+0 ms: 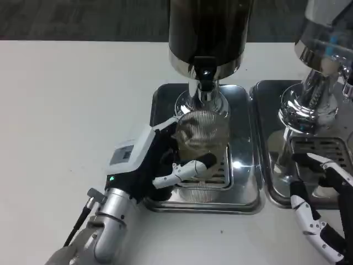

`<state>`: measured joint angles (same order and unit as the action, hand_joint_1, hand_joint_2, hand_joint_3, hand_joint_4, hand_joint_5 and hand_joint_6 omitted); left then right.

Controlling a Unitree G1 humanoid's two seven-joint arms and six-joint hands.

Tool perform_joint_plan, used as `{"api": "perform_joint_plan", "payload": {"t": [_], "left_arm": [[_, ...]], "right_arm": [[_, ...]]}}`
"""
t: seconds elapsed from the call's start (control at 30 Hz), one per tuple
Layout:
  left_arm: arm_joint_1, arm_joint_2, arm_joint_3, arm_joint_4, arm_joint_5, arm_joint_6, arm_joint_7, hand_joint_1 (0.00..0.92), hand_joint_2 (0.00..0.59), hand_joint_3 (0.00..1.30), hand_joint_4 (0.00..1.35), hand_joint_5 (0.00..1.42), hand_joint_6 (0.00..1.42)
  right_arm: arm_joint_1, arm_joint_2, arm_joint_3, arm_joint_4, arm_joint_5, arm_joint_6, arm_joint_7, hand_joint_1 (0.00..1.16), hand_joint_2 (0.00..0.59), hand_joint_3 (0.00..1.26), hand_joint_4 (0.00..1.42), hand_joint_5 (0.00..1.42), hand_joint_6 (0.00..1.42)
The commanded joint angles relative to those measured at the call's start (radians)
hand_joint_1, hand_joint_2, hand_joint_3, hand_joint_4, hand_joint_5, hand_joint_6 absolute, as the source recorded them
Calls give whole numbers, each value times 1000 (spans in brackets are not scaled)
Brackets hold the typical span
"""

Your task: Grasp the cup under the faucet to collect the drink, then remove the cup.

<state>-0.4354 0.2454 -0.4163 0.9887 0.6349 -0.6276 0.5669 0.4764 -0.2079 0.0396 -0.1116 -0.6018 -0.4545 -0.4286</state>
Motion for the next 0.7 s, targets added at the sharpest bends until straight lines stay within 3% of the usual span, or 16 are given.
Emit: {"api": "perform_joint_plan", "payload": {"t": [0.03,0.37,0.47,0.7], "left_arm": [[12,3,0,-12,-7,-5,-27,65,78,323,398,560,511],[26,19,24,-39,-16,2,-35,47,74,253,268,461,463],[35,35,31,-64,-5,6,-11,33,70,227,210,422,440],[78,88,80,-160,-28,-10,-27,18,66,223,216,409,416]], "right_arm": [[-2,-4,-7,4,9,3,9,354,437,382,347,314,423],[-1,-3,-6,4,13,1,18,354,437,382,347,314,423],[-8,-3,-6,9,17,1,21,354,437,382,347,314,423],[-21,-3,-5,25,34,-5,27,350,431,383,347,314,423]]}}
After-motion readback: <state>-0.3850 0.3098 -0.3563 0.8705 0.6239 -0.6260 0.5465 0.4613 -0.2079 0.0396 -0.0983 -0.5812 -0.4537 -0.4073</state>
